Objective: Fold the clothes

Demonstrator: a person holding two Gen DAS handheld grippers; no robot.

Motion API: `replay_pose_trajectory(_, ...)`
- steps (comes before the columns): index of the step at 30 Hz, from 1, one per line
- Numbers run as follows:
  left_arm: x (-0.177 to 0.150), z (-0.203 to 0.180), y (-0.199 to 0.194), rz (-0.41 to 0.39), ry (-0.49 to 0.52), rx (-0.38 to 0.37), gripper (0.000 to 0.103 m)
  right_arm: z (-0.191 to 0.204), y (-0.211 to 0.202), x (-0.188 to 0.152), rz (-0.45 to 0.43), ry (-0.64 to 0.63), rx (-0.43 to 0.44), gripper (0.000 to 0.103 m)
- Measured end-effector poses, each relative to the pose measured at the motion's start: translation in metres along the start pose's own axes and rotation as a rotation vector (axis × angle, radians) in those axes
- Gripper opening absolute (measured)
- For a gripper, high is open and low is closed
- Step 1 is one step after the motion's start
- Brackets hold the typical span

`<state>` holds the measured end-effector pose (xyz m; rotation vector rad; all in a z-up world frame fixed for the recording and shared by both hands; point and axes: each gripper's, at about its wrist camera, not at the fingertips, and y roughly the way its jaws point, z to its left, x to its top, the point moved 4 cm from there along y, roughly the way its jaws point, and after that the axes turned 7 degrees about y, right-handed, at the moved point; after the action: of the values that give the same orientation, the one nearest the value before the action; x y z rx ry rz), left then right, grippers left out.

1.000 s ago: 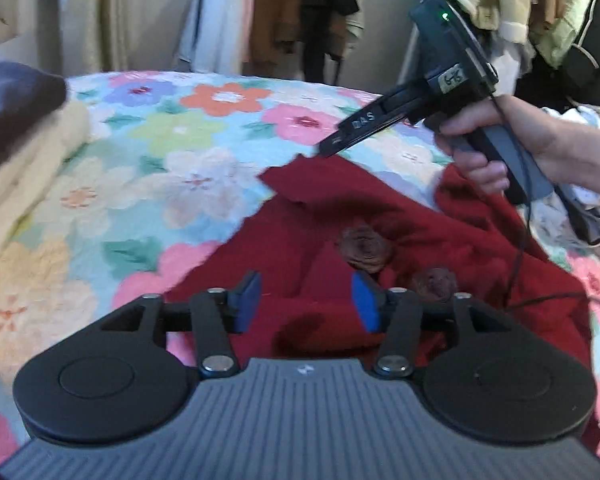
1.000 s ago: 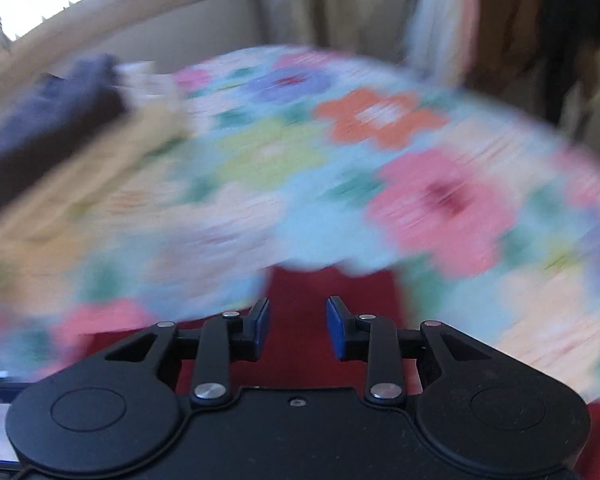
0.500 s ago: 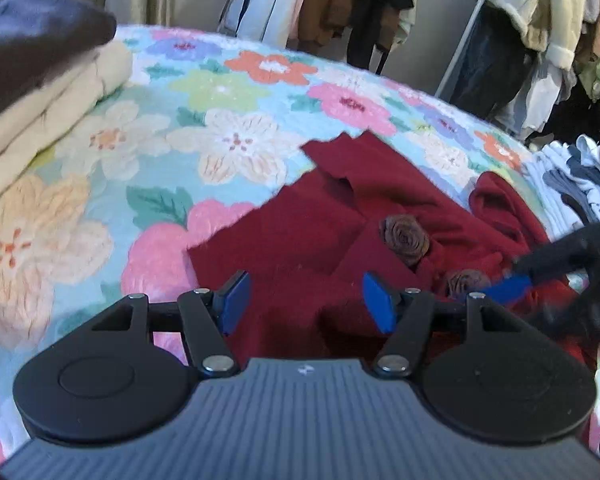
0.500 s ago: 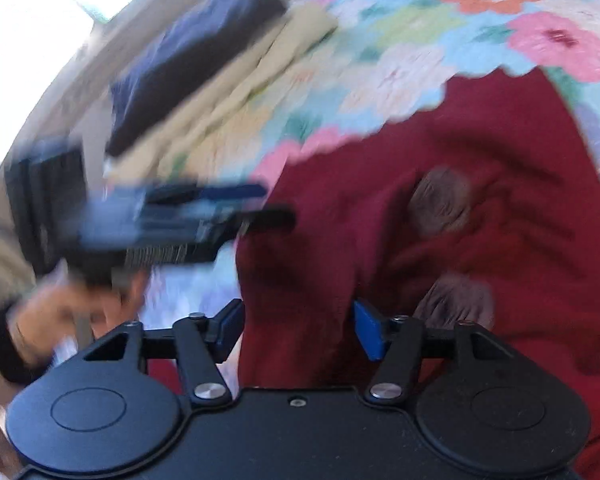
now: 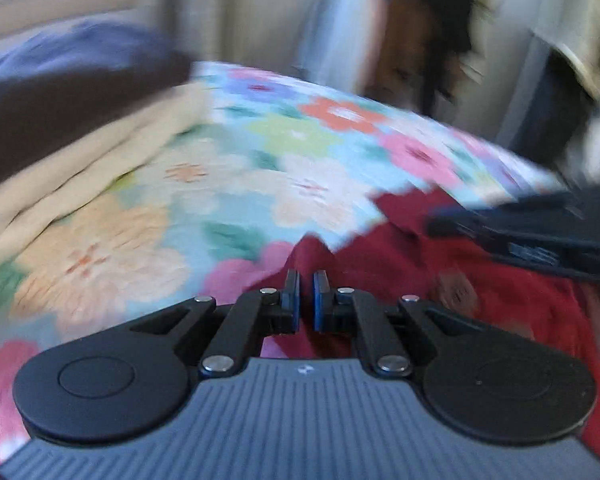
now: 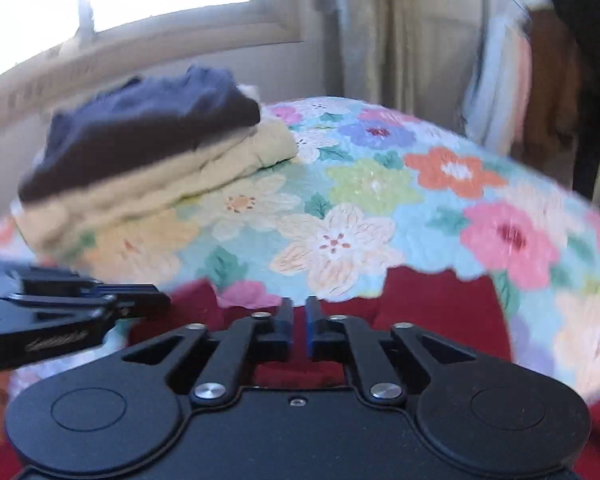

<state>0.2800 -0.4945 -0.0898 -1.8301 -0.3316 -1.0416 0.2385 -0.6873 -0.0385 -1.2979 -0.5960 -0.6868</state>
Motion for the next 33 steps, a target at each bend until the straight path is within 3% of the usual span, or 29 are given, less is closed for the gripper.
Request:
replay_pose_trajectory(2, -0.004, 0.024, 0.003, 0.005, -0.125, 0.015, 0.007, 0.005, -0.004, -0.012, 0.016, 0.020, 0.032, 0.041)
replay_pose_trajectory(5, -0.014, 0.046, 0.007, 0.064, -0.181, -0.005, 0.007, 0.019, -0.009, -0.040, 0.081, -0.084, 0.046, 0.046)
replay_pose_trajectory(7, -0.016, 0.046, 0.002, 0.069, -0.129, -0.035, 0.007, 0.027, -0.012, -0.060, 0.126, -0.155, 0.056, 0.055)
replay_pose_trajectory(9, -0.017, 0.043, 0.000, 0.064, -0.068, -0.065, 0.010, 0.033, -0.008, -0.072, 0.157, -0.215, 0.069, 0.071)
replay_pose_trajectory(11, -0.016, 0.033, 0.001, 0.058, -0.025, -0.101, 0.015, 0.038, 0.006, -0.078, 0.132, -0.317, -0.017, 0.076)
replay_pose_trajectory(13, -0.014, 0.024, 0.005, 0.068, -0.012, -0.142, 0.029, 0.037, 0.024, -0.077, 0.099, -0.360, -0.102, 0.073)
replay_pose_trajectory(14, -0.013, 0.020, 0.007, 0.074, -0.014, -0.147, 0.032, 0.035, 0.031, -0.076, 0.119, -0.353, -0.098, 0.047)
replay_pose_trajectory(15, -0.012, 0.017, 0.009, 0.075, -0.020, -0.147, 0.032, 0.032, 0.038, -0.072, 0.129, -0.332, -0.104, 0.003)
replay_pose_trajectory(18, -0.013, 0.012, 0.012, 0.078, -0.006, -0.146, 0.033, 0.022, 0.046, -0.052, 0.081, -0.264, -0.149, 0.006)
replay_pose_trajectory(23, -0.019, 0.020, 0.019, 0.099, -0.020, -0.134, 0.033, 0.008, 0.047, -0.016, 0.013, -0.141, -0.146, 0.010)
replay_pose_trajectory(25, -0.022, 0.025, 0.024, 0.110, -0.070, -0.147, 0.037, 0.002, 0.044, -0.007, -0.012, -0.077, -0.124, 0.025)
replay_pose_trajectory(27, -0.024, 0.030, 0.028, 0.113, -0.120, -0.162, 0.039, -0.002, 0.036, -0.005, -0.053, -0.026, -0.099, 0.053)
replay_pose_trajectory(29, -0.024, 0.029, 0.032, 0.112, -0.134, -0.165, 0.040, -0.006, 0.023, -0.005, -0.084, 0.024, -0.084, 0.053)
replay_pose_trajectory(33, -0.020, 0.016, 0.037, 0.111, -0.096, -0.171, 0.042, -0.022, -0.004, -0.017, -0.066, 0.149, -0.067, 0.053)
